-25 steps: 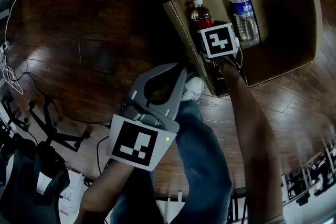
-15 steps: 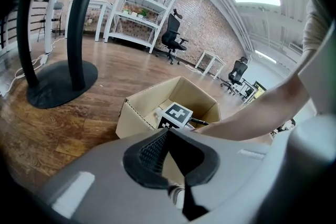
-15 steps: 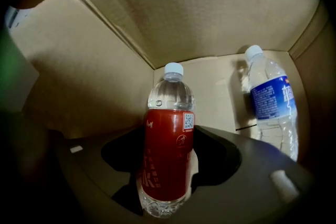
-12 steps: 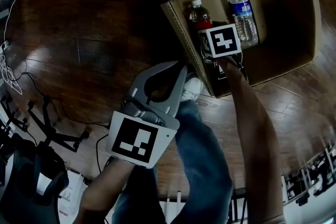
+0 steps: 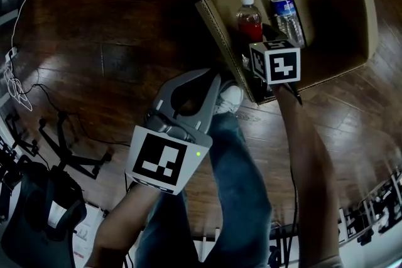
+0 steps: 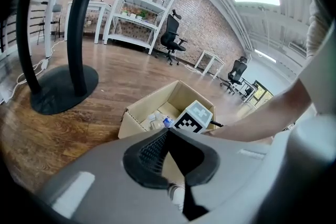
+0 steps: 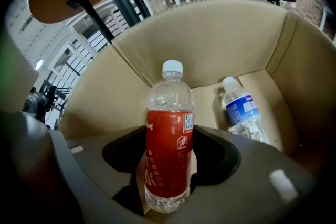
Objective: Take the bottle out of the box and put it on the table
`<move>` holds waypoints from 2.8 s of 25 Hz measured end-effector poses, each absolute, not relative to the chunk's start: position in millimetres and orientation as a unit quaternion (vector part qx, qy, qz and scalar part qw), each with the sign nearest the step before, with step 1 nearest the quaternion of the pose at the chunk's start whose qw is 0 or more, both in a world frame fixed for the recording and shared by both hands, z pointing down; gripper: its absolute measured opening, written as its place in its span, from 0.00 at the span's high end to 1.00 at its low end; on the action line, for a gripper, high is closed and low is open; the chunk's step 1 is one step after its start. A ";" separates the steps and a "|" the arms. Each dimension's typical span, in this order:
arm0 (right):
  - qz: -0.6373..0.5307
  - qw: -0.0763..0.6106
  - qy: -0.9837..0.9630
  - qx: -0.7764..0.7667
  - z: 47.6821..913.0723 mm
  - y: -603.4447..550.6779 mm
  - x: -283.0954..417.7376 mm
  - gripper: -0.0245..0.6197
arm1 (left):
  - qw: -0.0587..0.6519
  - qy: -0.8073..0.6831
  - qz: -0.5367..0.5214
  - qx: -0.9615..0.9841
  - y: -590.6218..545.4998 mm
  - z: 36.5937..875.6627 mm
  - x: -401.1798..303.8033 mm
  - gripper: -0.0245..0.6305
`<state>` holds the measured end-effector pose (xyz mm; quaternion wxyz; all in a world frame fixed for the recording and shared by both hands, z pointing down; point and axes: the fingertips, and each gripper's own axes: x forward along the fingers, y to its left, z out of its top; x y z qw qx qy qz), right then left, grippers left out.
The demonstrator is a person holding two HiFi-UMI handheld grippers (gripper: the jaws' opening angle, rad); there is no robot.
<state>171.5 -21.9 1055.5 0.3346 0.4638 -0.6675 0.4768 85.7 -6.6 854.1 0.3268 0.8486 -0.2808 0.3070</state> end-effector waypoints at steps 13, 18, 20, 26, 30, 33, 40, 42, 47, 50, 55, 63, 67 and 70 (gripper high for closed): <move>0.436 0.289 -0.684 0.508 897.8 -36.2 183.3 0.54 | 0.287 -0.281 0.286 0.870 -21.5 734.1 95.4 0.97; 0.417 0.263 -0.692 0.527 823.9 -45.9 179.7 0.53 | 0.275 -0.287 0.276 0.875 -28.8 674.4 94.3 0.97; 0.407 0.256 -0.695 0.535 792.2 -46.0 177.6 0.54 | 0.272 -0.288 0.272 0.877 -29.4 649.7 93.8 0.97; 0.378 0.228 -0.709 0.550 687.9 -45.1 163.4 0.53 | 0.250 -0.298 0.257 0.885 -34.1 574.8 89.3 0.97; 0.353 0.197 -0.717 0.568 615.8 -46.7 157.7 0.53 | 0.244 -0.305 0.242 0.888 -32.6 536.0 89.6 0.97; 0.337 0.175 -0.724 0.576 564.9 -47.2 155.4 0.53 | 0.240 -0.313 0.231 0.889 -33.8 503.4 90.2 0.97; 0.290 0.148 -0.742 0.586 466.3 -53.7 146.6 0.53 | 0.229 -0.335 0.201 0.892 -43.8 436.1 83.5 0.97; 0.275 0.146 -0.752 0.581 442.3 -50.9 142.1 0.53 | 0.228 -0.341 0.189 0.892 -43.9 416.6 79.5 0.97; 0.226 0.146 -0.772 0.576 380.4 -44.5 134.9 0.53 | 0.208 -0.360 0.156 0.896 -47.1 363.1 69.9 0.97; 0.194 0.129 -0.779 0.582 334.9 -46.1 130.6 0.53 | 0.194 -0.371 0.132 0.898 -54.9 330.0 66.0 0.97; 0.145 0.107 -0.800 0.572 275.5 -46.4 114.8 0.53 | 0.183 -0.394 0.099 0.895 -57.7 287.4 55.4 0.97; 0.108 0.086 -0.841 0.523 229.1 -51.6 86.5 0.53 | 0.163 -0.455 0.071 0.872 -54.2 240.5 25.9 0.97; 0.088 0.078 -0.858 0.500 215.3 -66.3 56.6 0.53 | 0.159 -0.485 0.063 0.857 -61.9 235.1 -4.3 0.97; 0.079 0.078 -0.866 0.489 210.3 -77.0 38.4 0.52 | 0.157 -0.504 0.060 0.847 -69.4 233.2 -24.2 0.97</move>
